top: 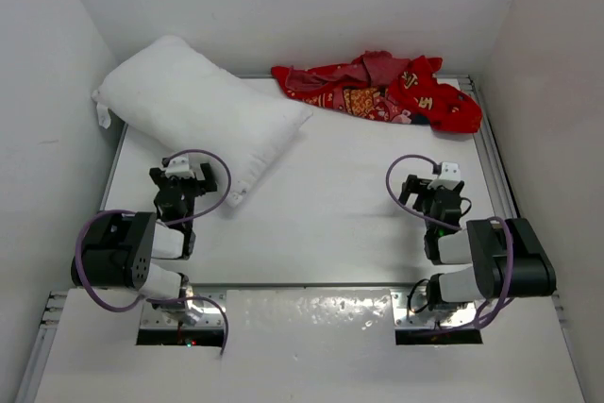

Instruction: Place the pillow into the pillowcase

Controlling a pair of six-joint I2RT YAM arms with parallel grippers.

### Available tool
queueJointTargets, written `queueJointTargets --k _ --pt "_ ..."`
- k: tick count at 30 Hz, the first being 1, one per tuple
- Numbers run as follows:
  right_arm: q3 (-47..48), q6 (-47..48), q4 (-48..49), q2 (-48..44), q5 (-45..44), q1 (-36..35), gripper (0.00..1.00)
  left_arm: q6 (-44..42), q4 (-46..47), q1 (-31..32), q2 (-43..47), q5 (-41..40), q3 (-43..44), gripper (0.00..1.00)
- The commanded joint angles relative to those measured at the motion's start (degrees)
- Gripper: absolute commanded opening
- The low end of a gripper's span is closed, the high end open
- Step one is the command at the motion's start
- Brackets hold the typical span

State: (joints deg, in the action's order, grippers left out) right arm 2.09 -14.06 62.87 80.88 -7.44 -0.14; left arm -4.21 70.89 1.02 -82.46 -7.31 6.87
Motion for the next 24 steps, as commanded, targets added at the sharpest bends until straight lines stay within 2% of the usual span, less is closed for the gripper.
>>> queueJointTargets --k 1,5,7,8,9,10,11,12,13,14,15,16,17,18,20,21,22,23,24 --pt "-2.4 0.9 -0.1 -2.5 0.7 -0.1 0.99 0.3 2.8 0.0 -0.1 0.8 0.6 1.0" --pt "11.5 2.2 -27.4 -11.3 1.2 -1.0 0.99 0.3 3.1 0.2 -0.2 0.8 0.4 1.0" --pt "15.9 3.3 -30.6 -15.5 3.6 -1.4 0.99 -0.5 4.1 0.0 1.1 2.9 0.4 1.0" --pt "20.0 5.2 -32.4 -16.4 4.9 -1.7 0.99 -0.4 -3.3 -0.4 3.9 3.4 2.2 1.0" --pt "22.7 5.7 -33.7 -17.9 4.5 -2.4 0.99 0.6 -11.7 -1.0 11.4 4.3 5.1 1.0" --pt "28.7 6.6 -35.4 -17.9 3.5 -2.7 0.99 -2.1 -19.2 -2.8 14.3 6.3 8.7 1.0" --pt "32.1 8.7 -39.9 -17.4 0.4 -2.9 0.99 -8.0 -31.6 -3.4 18.1 8.7 15.6 1.0" --pt "35.8 10.3 -42.7 -16.3 -2.4 -3.5 0.99 -9.0 -36.2 -4.3 19.6 9.2 18.7 1.0" --pt "43.5 13.6 -45.7 -12.3 -5.4 -3.8 0.99 -9.2 -40.3 -4.8 21.1 8.5 20.7 1.0" --pt "47.3 17.0 -51.6 -9.4 -7.8 -4.2 0.99 -9.2 -41.1 -5.4 24.2 8.3 22.9 1.0" --pt "55.0 19.1 -54.3 -6.3 -10.1 -4.4 0.99 -9.8 -41.9 -5.9 25.8 9.8 23.9 1.0" --pt "59.0 20.7 -58.7 -0.5 -10.8 -5.0 0.99 -12.3 -43.4 -5.9 27.4 11.7 24.8 1.0" --pt "62.1 18.6 -60.0 1.9 -11.4 -5.2 0.99 -12.9 -44.3 -5.9 27.8 14.8 27.4 1.0" --pt "67.8 11.1 -61.1 3.9 -9.3 -5.3 0.99 -13.0 -45.4 -5.4 27.6 16.0 28.9 1.0" --pt "70.1 5.7 -59.5 8.1 -0.4 -3.6 0.99 -8.1 -49.9 -4.8 25.3 15.8 34.5 1.0" --pt "70.2 4.6 -56.7 9.5 11.7 -2.7 0.81 -6.1 -52.8 -4.4 24.2 15.7 36.0 1.0" --pt "70.7 3.1 -52.0 13.4 13.9 -2.2 0.29 -4.4 -54.0 -4.3 23.3 15.7 37.2 1.0" --pt "71.9 1.0 -51.9 16.2 13.1 -2.6 0.18 -3.3 -54.5 -4.3 22.1 16.4 37.8 1.0" --pt "77.7 -2.1 -53.5 19.2 7.7 -3.1 0.18 -3.4 -55.0 -3.6 21.8 16.5 37.9 1.0"
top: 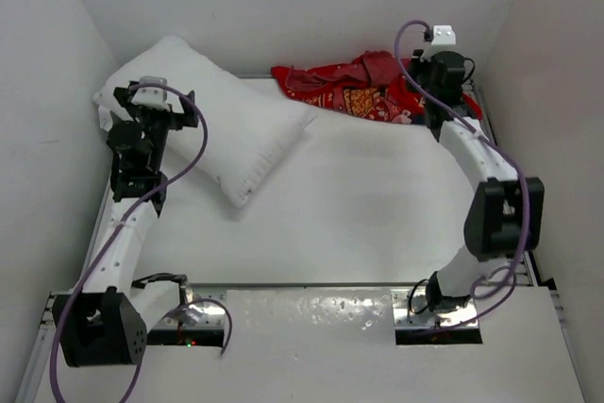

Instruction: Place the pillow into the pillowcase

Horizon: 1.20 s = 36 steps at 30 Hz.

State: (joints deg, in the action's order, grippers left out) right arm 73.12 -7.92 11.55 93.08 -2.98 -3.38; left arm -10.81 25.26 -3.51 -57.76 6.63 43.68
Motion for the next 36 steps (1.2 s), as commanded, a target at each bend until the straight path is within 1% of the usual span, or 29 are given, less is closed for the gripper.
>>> queueJointTargets --k 1,2,3,4,5,6,8,11,13,15,17,18,19,20,21,22,23,24,25,26,27,28,29,30,31,32,33,35,36 --pt "10.0 -8.9 -7.2 13.7 0.3 -0.1 0.45 2.6 -9.4 1.7 -2.8 2.2 0.9 1.0" --pt "13.2 -9.5 -10.1 17.1 -2.8 -0.7 0.61 -0.1 -9.4 2.5 -2.9 0.3 0.6 1.0" --pt "19.3 -10.5 -13.0 20.2 -5.6 -1.1 0.74 -1.5 -9.8 4.9 -3.0 -0.4 0.5 1.0" --pt "21.7 -11.1 -16.4 23.2 -10.9 -1.5 0.84 -2.8 -10.0 5.8 -3.1 -1.1 0.7 1.0" --pt "23.7 -11.8 -17.8 28.4 -12.8 -2.2 0.93 -4.2 -10.5 6.4 -3.8 -2.7 1.0 1.0" --pt "26.9 -13.0 -18.5 30.4 -14.1 -2.4 0.95 -4.7 -11.1 7.5 -4.1 -3.1 1.6 1.0" --pt "28.6 -14.8 -18.1 34.0 -16.2 -2.9 0.96 -5.2 -11.5 8.4 -5.6 -4.2 2.1 1.0" --pt "30.5 -17.2 -15.9 39.8 -18.5 -3.6 0.94 -6.2 -11.6 9.9 -7.5 -4.5 2.9 1.0" --pt "34.3 -17.2 -17.9 43.7 -19.3 -4.1 0.87 -6.5 -11.3 10.6 -8.3 -5.3 3.2 1.0" --pt "36.7 -16.3 -19.2 45.6 -19.5 -4.6 0.64 -6.9 -10.8 11.1 -8.7 -6.0 3.7 1.0" --pt "35.6 -15.4 -18.8 44.9 -19.7 -5.3 0.38 -7.5 -10.5 11.4 -9.0 -6.3 3.7 1.0" --pt "32.3 -14.6 -17.2 42.5 -20.1 -5.5 0.13 -7.6 -10.3 11.7 -9.0 -6.4 3.7 0.99" --pt "29.8 -13.8 -16.0 40.4 -20.1 -5.9 0.02 -7.4 -10.3 11.6 -9.0 -8.0 3.7 0.98" --pt "23.5 -11.1 -14.4 38.3 -19.2 -6.3 0.0 -7.4 -10.5 11.8 -9.0 -8.0 3.6 0.95" --pt "20.0 -9.2 -12.0 35.9 -18.0 -6.6 0.0 -7.4 -10.5 11.9 -8.8 -8.0 3.5 0.9" --pt "15.7 -7.0 -8.9 29.7 -15.9 -7.3 0.0 -7.3 -10.4 11.9 -8.5 -7.6 3.3 0.87" --pt "6.9 -4.6 -7.1 26.2 -13.0 -7.6 0.0 -7.3 -10.3 12.1 -8.3 -7.3 2.9 0.83" --pt "2.7 -0.1 -5.5 22.3 -5.1 -7.9 0.0 -7.4 -9.9 12.3 -8.1 -7.1 2.0 0.74" --pt "-1.6 2.3 -6.2 14.1 0.6 -8.2 0.0 -7.3 -9.6 12.5 -7.6 -6.9 1.7 0.69" --pt "-8.5 4.5 -7.9 9.7 6.3 -8.1 0.0 -7.0 -9.4 13.1 -7.5 -7.0 1.3 0.64" --pt "-11.6 6.8 -13.3 5.8 12.2 -7.7 0.0 -6.9 -9.2 13.3 -7.2 -5.5 0.9 0.52" --pt "-14.0 7.5 -17.0 -2.2 24.7 -6.6 0.0 -6.6 -9.0 14.0 -6.8 -4.4 0.7 0.45" --pt "-17.6 10.5 -21.1 -5.8 29.1 -5.8 0.0 -6.4 -8.8 14.3 -6.8 -3.7 0.5 0.37" --pt "-18.8 11.0 -29.9 -8.9 31.7 -5.3 0.04 -6.3 -8.7 14.6 -6.8 -3.0 0.1 0.23" --pt "-19.5 11.4 -34.0 -11.9 33.4 -4.8 0.17 -6.2 -8.6 15.5 -6.9 -1.5 -0.2 0.18" --pt "-20.7 11.8 -38.5 -17.1 33.1 -4.5 0.46 -6.1 -8.5 16.0 -7.1 -0.6 -0.3 0.13" --pt "-21.3 12.1 -44.5 -19.6 32.2 -4.4 0.65 -5.9 -8.6 16.5 -7.4 0.4 -0.6 0.06" --pt "-22.6 9.9 -47.6 -23.9 28.0 -3.1 0.95 -6.3 -9.5 18.3 -7.9 4.2 -0.5 0.05" --pt "-23.0 8.6 -47.3 -28.1 27.2 -1.3 0.99 -8.2 -11.7 18.9 -8.5 6.2 -0.2 0.08"
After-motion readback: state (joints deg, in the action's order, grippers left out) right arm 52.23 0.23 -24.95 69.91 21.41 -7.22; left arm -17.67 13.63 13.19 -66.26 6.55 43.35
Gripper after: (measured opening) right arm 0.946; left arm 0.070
